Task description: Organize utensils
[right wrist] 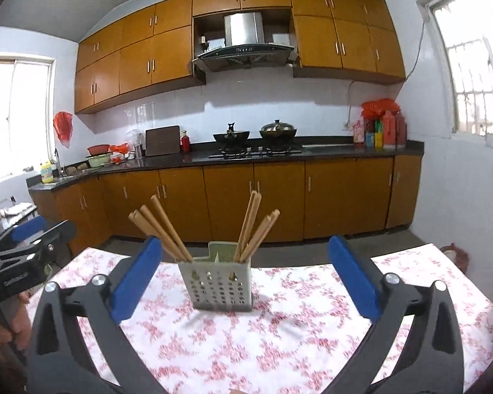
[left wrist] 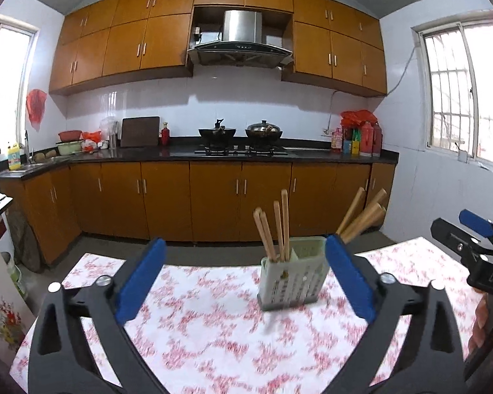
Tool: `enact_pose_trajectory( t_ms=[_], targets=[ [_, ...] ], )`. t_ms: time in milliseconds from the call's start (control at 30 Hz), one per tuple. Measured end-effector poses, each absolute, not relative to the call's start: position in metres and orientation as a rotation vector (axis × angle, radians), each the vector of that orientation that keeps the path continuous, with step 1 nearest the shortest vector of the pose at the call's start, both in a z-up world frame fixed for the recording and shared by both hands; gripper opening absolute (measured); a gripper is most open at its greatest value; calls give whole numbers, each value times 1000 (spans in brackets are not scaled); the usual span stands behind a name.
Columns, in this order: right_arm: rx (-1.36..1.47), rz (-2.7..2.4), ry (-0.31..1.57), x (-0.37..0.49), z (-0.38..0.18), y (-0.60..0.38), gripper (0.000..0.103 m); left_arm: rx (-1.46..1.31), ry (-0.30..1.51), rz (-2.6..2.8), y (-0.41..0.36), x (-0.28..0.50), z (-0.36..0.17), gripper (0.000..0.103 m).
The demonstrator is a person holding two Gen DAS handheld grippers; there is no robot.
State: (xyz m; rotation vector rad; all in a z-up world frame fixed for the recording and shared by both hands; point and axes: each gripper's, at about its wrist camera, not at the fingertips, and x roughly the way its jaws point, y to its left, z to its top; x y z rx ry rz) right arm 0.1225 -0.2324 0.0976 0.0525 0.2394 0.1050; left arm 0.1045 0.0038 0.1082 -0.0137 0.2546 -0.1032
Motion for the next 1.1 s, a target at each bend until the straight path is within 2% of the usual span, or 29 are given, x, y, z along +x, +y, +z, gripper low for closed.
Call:
enact_pose_trajectory(
  t_ms=[433,1100],
  targets=[
    [47,68,287,79,44,-228,99,-16,284,-28,10,55,52,101],
    [44,65,304,50,-5,-228,99,12,320,-47,9,26,17,101]
  ],
)
